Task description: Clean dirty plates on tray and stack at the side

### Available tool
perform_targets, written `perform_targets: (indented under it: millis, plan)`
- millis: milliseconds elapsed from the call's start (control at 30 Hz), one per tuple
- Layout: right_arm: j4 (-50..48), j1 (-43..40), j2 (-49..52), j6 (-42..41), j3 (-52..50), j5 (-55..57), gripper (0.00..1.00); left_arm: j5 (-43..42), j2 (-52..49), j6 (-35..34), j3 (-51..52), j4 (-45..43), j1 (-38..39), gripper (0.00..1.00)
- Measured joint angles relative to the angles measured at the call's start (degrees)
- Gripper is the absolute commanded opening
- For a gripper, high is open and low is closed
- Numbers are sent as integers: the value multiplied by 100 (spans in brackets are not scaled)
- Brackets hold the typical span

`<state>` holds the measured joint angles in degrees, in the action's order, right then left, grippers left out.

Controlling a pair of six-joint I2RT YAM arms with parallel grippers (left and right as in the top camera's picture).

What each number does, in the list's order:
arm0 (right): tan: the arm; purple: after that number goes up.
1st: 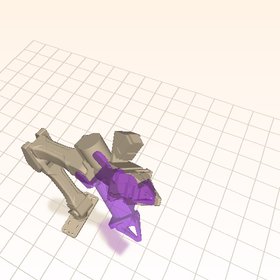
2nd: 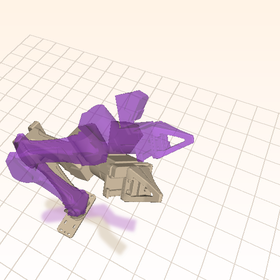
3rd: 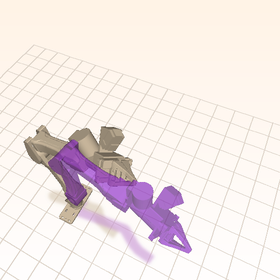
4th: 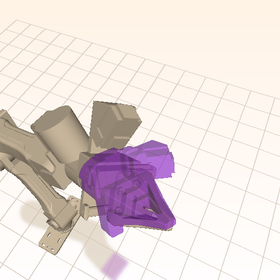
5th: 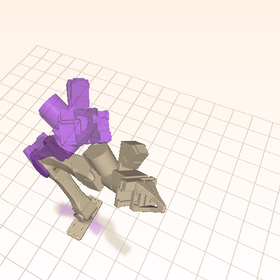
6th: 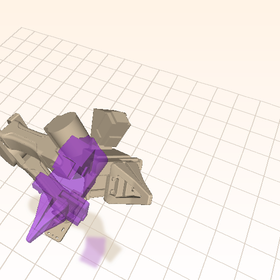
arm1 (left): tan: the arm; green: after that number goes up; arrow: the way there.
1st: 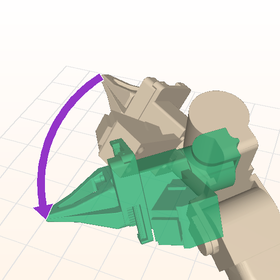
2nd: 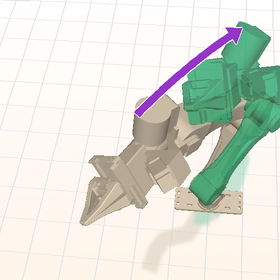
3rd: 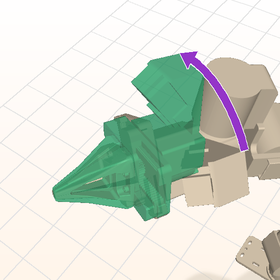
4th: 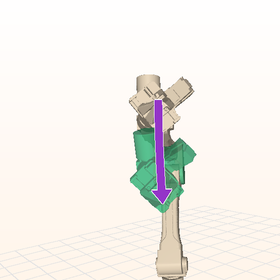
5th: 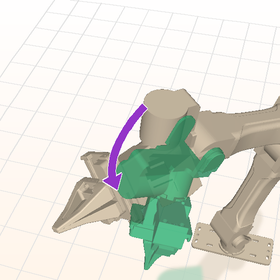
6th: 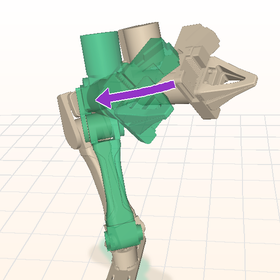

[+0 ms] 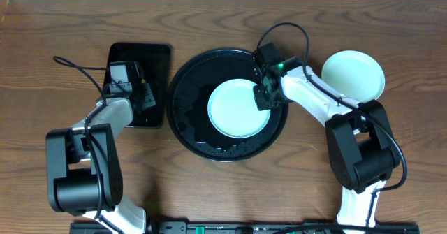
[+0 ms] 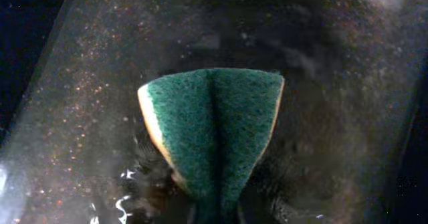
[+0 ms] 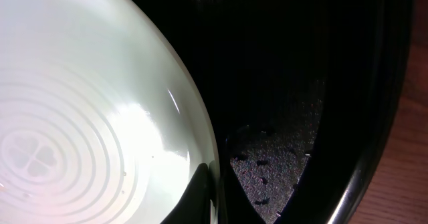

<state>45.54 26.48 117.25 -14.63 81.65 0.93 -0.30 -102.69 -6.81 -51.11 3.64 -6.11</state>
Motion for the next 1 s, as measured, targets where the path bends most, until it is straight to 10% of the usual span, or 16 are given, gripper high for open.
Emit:
perform_targets:
  millis: [133, 333, 1000]
  plan:
    - [0, 0, 0, 0, 0, 0, 1, -24, 55, -26, 0, 31, 0, 71]
    - [-11, 0, 0, 0, 0, 0, 1, -61, 59, -76, 0, 28, 0, 8]
    - [-232, 0, -289, 22, -9, 2, 1, -774, 3147, -46, 9, 345, 2, 8]
